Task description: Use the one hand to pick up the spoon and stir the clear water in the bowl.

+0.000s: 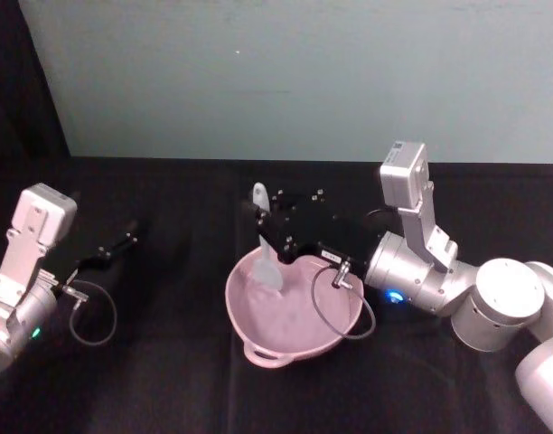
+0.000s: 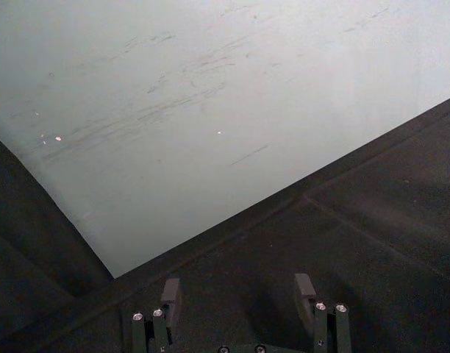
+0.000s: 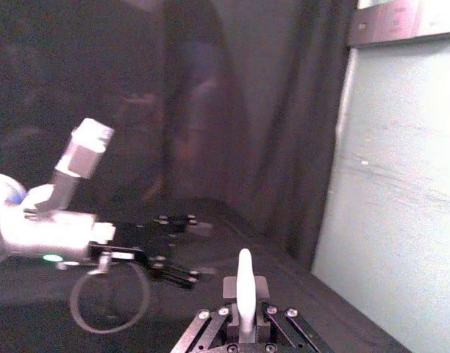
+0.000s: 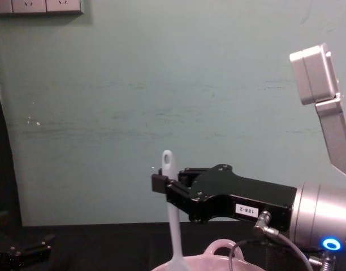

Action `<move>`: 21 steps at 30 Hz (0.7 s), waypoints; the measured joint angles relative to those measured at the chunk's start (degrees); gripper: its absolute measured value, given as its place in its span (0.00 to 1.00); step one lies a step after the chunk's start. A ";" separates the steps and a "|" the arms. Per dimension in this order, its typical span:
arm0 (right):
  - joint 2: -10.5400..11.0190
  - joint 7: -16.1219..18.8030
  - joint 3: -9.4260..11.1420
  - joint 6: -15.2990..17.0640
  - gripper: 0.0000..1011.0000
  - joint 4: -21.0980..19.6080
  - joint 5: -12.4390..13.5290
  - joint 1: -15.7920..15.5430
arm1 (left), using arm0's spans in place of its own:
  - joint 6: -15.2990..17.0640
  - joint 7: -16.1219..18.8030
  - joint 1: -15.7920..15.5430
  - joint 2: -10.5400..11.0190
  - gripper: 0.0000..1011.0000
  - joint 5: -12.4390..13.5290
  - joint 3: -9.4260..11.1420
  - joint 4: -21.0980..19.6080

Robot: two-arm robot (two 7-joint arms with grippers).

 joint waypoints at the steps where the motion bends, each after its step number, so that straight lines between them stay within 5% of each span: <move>1: -0.12 -0.44 0.14 -0.13 0.12 0.24 -0.34 0.06 | 0.00 0.00 0.00 0.00 0.99 0.00 0.00 0.00; 10: 0.26 -4.32 2.61 -0.44 0.12 0.53 -3.38 -0.61 | 0.00 0.00 0.00 0.00 0.99 0.00 0.00 0.00; 21: 2.66 -4.29 4.96 1.33 0.12 -3.33 -3.39 -3.99 | 0.00 0.00 0.00 0.00 0.99 0.00 0.00 0.00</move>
